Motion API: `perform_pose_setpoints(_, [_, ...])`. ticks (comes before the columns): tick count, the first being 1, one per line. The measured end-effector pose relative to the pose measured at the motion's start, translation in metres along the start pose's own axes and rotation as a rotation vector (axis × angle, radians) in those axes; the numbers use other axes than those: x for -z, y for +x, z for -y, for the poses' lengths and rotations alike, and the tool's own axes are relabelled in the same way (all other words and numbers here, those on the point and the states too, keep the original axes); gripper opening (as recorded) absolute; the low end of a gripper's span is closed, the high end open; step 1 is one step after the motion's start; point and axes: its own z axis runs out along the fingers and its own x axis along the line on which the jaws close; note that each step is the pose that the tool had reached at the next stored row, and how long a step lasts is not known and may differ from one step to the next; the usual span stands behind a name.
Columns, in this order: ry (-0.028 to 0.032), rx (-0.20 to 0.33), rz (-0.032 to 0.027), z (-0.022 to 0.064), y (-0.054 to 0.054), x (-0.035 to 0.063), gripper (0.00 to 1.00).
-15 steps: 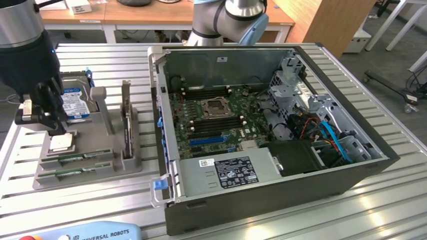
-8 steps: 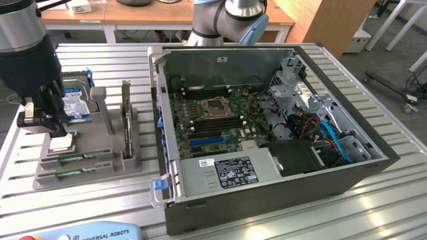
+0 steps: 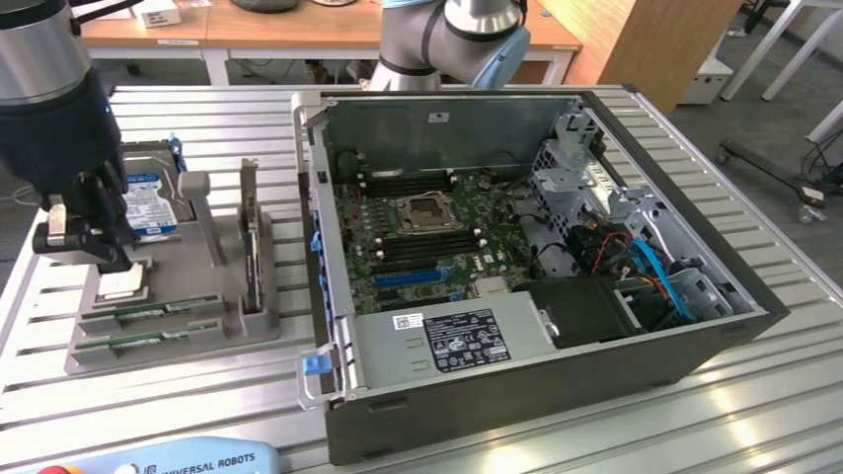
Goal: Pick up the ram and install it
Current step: 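Pick up the ram and move it above insertion slot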
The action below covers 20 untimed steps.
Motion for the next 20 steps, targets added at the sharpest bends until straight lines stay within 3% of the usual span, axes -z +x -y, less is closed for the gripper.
perform_pose_setpoints(14, [0.0000, 0.000, 0.0000, -0.0005, 0.0086, 0.0000, 0.37])
perform_pose_setpoints(20, [0.0000, 0.000, 0.0000, -0.0002, 0.0088, -0.0065, 0.37])
